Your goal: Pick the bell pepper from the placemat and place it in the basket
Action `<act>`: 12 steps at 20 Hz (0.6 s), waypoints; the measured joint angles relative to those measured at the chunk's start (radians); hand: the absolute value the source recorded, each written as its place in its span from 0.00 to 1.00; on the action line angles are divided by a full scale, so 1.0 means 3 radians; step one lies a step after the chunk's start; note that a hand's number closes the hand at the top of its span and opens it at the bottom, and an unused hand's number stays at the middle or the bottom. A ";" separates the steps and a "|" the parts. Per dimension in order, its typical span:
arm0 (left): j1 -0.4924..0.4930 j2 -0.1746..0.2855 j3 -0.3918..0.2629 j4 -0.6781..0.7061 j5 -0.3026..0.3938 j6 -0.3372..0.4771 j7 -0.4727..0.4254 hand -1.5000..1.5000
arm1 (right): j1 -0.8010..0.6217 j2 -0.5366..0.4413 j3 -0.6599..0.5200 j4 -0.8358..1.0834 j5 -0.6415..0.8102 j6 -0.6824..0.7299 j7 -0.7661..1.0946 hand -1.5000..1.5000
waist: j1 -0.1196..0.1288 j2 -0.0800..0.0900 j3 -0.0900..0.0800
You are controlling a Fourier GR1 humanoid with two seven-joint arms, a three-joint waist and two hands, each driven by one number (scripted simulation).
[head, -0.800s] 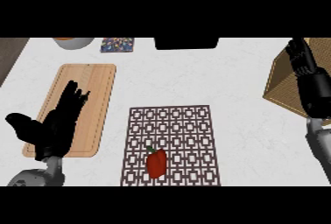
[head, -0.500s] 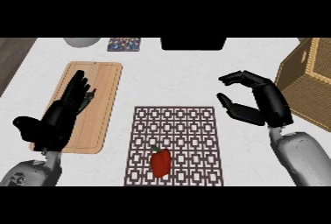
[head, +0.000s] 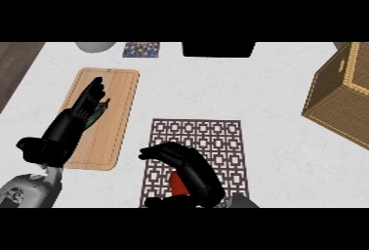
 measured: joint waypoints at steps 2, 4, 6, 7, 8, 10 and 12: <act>0.0026 0.0016 0.0017 0.0032 -0.0006 -0.0029 -0.0057 0.50 | -0.0051 0.0076 0.0153 0.0062 0.0364 -0.0270 0.0320 0.00 | -0.0029 -0.0013 -0.0003; 0.0042 0.0033 0.0040 0.0069 0.0001 -0.0052 -0.0075 0.50 | -0.0156 0.0116 0.0214 0.0073 0.0758 -0.0419 0.0701 0.00 | -0.0081 -0.0033 -0.0008; 0.0067 0.0047 0.0066 0.0085 0.0008 -0.0061 -0.0092 0.50 | -0.0267 0.0134 0.0252 0.0060 0.1149 -0.0476 0.1107 0.00 | -0.0123 -0.0055 -0.0011; 0.0074 0.0035 0.0060 0.0090 -0.0009 -0.0043 -0.0091 0.50 | -0.0343 0.0137 0.0255 0.0037 0.1328 -0.0447 0.1314 0.00 | -0.0147 -0.0066 -0.0012; 0.0084 0.0048 0.0083 0.0103 -0.0005 -0.0047 -0.0106 0.50 | -0.0413 0.0115 0.0251 0.0013 0.1492 -0.0380 0.1519 0.00 | -0.0164 -0.0072 -0.0014; 0.0111 0.0063 0.0098 0.0101 0.0005 -0.0061 -0.0109 0.50 | -0.0581 0.0041 0.0230 -0.0038 0.1738 -0.0113 0.1904 0.00 | -0.0183 -0.0088 -0.0016; 0.0112 0.0061 0.0107 0.0111 0.0005 -0.0064 -0.0119 0.50 | -0.0712 -0.0007 0.0271 -0.0089 0.1872 0.0274 0.2256 0.00 | -0.0199 -0.0093 -0.0018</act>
